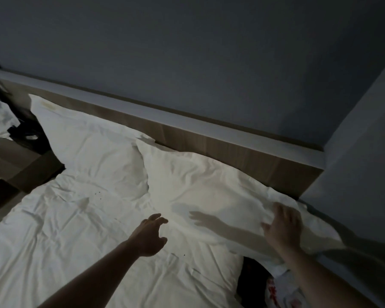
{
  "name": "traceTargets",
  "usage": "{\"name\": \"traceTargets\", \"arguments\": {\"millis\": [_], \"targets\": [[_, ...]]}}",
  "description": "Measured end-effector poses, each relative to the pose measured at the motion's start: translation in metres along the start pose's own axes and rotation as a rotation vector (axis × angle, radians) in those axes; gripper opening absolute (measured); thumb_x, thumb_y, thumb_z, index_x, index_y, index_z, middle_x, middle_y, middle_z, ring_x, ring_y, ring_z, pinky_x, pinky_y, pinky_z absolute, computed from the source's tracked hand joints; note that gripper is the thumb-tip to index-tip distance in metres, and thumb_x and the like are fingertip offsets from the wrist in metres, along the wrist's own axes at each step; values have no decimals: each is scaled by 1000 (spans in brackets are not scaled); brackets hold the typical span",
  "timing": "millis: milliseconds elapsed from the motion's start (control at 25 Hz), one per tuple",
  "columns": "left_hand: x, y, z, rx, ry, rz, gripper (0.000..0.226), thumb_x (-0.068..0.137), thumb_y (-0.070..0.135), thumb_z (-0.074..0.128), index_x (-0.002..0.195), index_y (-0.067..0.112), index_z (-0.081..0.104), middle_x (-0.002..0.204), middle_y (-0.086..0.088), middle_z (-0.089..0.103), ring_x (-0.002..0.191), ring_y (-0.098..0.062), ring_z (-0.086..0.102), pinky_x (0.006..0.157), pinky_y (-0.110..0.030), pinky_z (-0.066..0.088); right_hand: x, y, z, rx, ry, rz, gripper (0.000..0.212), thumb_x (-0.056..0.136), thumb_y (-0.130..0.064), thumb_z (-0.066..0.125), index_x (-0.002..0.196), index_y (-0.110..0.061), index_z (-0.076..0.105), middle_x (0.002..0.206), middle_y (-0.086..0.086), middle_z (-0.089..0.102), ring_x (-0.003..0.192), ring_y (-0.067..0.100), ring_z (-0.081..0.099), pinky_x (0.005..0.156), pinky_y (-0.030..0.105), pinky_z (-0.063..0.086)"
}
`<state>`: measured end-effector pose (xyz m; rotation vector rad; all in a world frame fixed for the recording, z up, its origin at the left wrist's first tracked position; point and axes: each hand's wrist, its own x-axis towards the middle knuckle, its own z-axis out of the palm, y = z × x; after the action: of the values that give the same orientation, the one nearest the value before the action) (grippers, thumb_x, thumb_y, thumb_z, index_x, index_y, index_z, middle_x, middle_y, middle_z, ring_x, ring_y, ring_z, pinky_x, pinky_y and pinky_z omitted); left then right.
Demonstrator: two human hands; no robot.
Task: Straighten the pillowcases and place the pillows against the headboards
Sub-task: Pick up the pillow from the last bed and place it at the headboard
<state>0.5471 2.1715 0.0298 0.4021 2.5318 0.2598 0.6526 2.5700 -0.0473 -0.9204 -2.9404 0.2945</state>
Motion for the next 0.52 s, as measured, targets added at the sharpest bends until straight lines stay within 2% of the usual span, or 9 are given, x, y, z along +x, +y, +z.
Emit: {"name": "traceTargets", "arguments": {"millis": [80,160,240,320,440,520], "targets": [[-1,0,13,-19,-7,0,64,91,36,66,151,30,44,168,0,27,148,-26,39,121,-35,32,17,9,-8,-57,-57,60,41,83,-35,77,119,-18,69,126,11,68,123,33,56,99,45,46],[0,5,24,-15,-10,23,61,92,35,66,149,29,46,167,0,30,146,-24,42,120,-33,32,35,17,-13,-40,-19,-5,21,92,-22,68,110,-13,73,114,12,73,114,33,63,95,43,50],[2,14,24,-12,-6,51,60,93,35,66,149,27,47,166,0,30,144,-24,44,119,-32,32,46,20,-20,81,97,-120,17,91,-10,69,106,-5,72,106,16,73,108,37,64,96,46,49],[13,25,17,-3,14,77,60,93,33,66,149,26,46,166,-2,30,145,-25,42,119,-32,31,53,22,-23,133,221,-237,14,89,-7,70,103,-5,72,100,12,73,104,37,64,98,46,44],[40,46,6,10,46,94,64,90,32,67,150,25,44,166,-5,29,143,-30,43,115,-37,38,50,21,-15,93,123,-208,15,88,-8,71,103,-8,74,100,10,73,105,35,65,98,47,46],[58,63,0,19,56,116,69,89,30,67,153,24,40,167,-7,25,141,-35,45,112,-40,42,41,23,-9,106,75,-185,19,88,-7,69,107,-8,72,111,11,70,111,36,64,96,48,51]]}}
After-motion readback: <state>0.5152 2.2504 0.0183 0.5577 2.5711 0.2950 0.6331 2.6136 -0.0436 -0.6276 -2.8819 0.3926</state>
